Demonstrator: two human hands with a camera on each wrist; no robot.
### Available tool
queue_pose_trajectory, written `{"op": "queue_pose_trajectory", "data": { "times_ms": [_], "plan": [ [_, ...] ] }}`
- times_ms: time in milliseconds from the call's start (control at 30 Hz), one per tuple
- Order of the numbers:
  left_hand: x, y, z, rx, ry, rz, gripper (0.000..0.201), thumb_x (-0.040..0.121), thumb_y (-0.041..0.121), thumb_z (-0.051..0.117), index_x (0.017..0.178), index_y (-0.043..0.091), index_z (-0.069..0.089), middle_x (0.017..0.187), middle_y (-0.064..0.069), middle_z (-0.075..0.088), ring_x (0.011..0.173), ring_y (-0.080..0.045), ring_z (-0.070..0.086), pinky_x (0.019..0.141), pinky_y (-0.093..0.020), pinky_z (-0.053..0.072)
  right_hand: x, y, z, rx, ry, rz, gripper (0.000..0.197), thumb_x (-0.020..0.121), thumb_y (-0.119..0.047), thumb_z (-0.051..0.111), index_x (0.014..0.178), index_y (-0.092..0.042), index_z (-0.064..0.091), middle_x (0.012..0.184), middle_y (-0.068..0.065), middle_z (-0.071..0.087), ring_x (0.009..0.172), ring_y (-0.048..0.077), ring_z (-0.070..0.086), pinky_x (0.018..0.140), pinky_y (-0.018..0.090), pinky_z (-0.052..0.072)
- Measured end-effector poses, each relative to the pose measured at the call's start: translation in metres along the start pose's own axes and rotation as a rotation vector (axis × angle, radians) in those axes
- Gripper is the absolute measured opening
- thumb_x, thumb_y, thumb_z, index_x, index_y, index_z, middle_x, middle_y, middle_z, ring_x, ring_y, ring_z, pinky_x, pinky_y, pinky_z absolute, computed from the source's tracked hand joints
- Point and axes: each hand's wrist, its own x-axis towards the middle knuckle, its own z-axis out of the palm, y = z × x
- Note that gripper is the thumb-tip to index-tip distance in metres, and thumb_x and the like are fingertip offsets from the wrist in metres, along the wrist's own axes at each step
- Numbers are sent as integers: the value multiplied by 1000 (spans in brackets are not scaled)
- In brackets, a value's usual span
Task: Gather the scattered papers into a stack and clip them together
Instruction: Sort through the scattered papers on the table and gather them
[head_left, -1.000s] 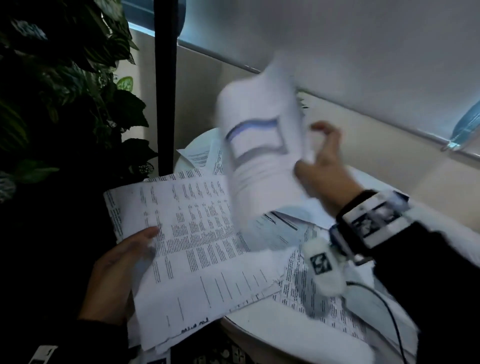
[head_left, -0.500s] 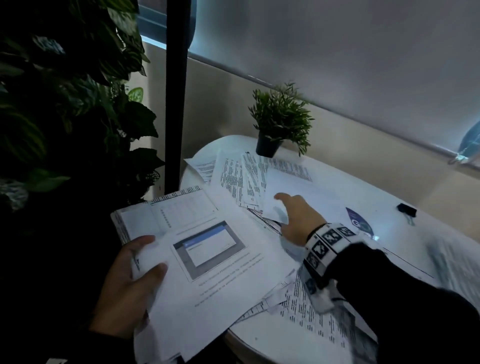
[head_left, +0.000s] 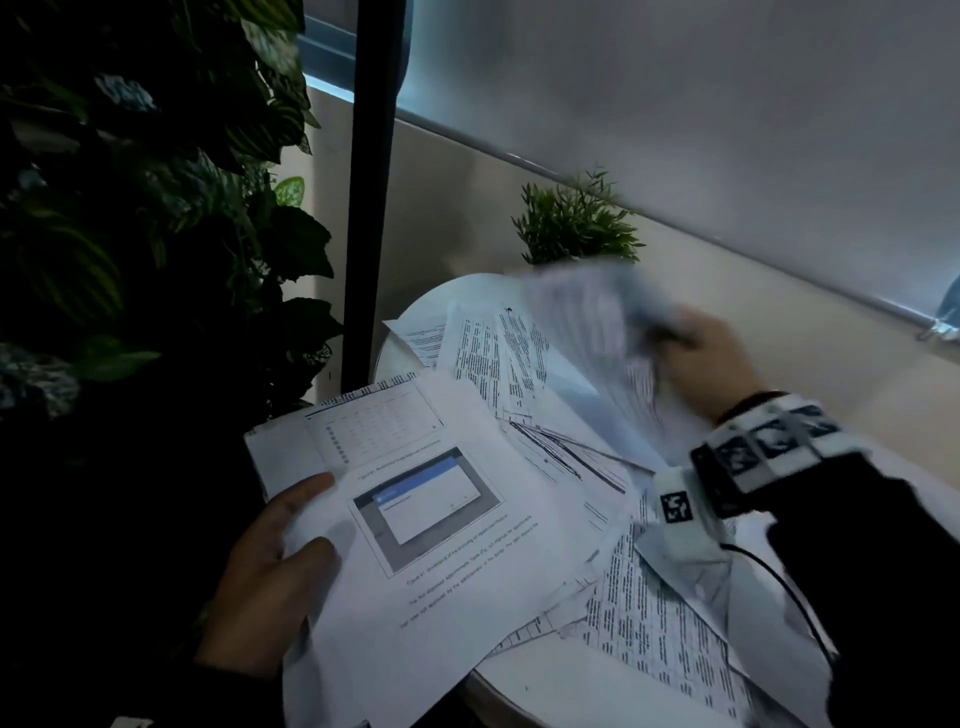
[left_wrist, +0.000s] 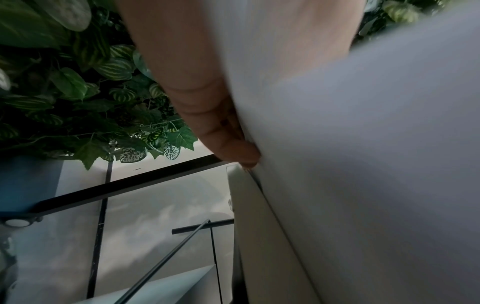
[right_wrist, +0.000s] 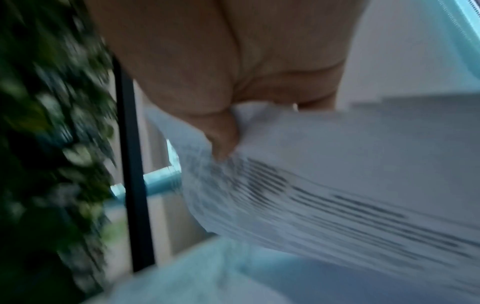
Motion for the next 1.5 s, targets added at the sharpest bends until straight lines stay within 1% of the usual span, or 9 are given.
{"op": "queue_pose_trajectory", "data": {
  "times_ms": [133, 333, 433, 567, 700, 1100, 1267, 1400, 1500],
  "plan": [
    [-3, 5, 4, -71, 2, -59, 48, 91, -13, 43, 116, 25, 59, 101, 14, 61, 83, -4, 62, 62, -18, 49, -30, -31, -4, 1090, 117, 181, 51, 90, 7, 46, 135, -13, 34, 123, 8, 59, 96, 23, 65, 74, 37, 58],
    [-2, 17, 9, -232, -3, -91, 24, 96, 32, 47, 111, 25, 63, 111, 22, 58, 103, 7, 57, 86, -19, 38, -104, -31, 48, 756, -146, 425, 67, 88, 11, 41, 122, -44, 20, 100, 12, 59, 75, 31, 59, 60, 38, 50],
    [-6, 15, 11, -384, -71, -163, 95, 53, 71, 73, 131, 20, 56, 131, 6, 59, 118, -17, 56, 97, -39, 39, -127, -26, 59, 553, -352, 415, 62, 88, 4, 40, 115, -48, 21, 74, 12, 50, 58, 26, 44, 60, 38, 37],
    [-8, 11, 13, -264, 91, -120, 42, 89, 22, 62, 128, 12, 54, 115, -1, 60, 107, -22, 60, 90, -32, 40, -139, -35, 52, 440, -744, 368, 57, 86, 1, 44, 115, -43, 21, 83, 21, 58, 54, 32, 54, 57, 41, 50],
    [-3, 7, 7, -136, 130, -109, 19, 92, 4, 57, 108, 8, 64, 106, -30, 65, 80, -30, 64, 59, -29, 53, -118, -20, 42, 368, -599, 384, 54, 85, 6, 44, 122, -29, 27, 66, 9, 47, 50, 21, 46, 53, 36, 45],
    [-3, -1, 13, -64, -18, 31, 46, 77, -16, 64, 104, 19, 53, 101, 28, 43, 66, 37, 44, 74, -15, 49, -33, -7, 67, -198, -591, 26, 68, 90, -6, 51, 145, -33, 21, 138, 11, 42, 115, 25, 52, 94, 32, 43],
    [10, -9, 3, -187, -45, 7, 39, 86, -21, 47, 95, 14, 58, 109, 8, 58, 81, -1, 66, 54, -11, 52, -2, 57, 57, -849, -697, 235, 61, 89, -20, 55, 144, -15, 28, 135, 17, 46, 119, 34, 50, 96, 42, 42],
    [15, -12, 4, -182, -25, 10, 35, 91, -14, 45, 94, 18, 59, 132, -2, 49, 122, -22, 47, 92, -30, 44, -6, 71, 49, -912, -753, 155, 49, 80, -15, 58, 122, -8, 35, 84, 7, 53, 72, 23, 55, 65, 33, 45],
    [15, -10, 6, -169, -28, -7, 33, 90, -9, 50, 95, 23, 59, 135, 2, 43, 131, -21, 38, 100, -38, 34, -5, 71, 44, -962, -841, 117, 66, 77, -19, 70, 128, -8, 31, 105, 12, 60, 91, 29, 61, 72, 34, 47]
  ]
}}
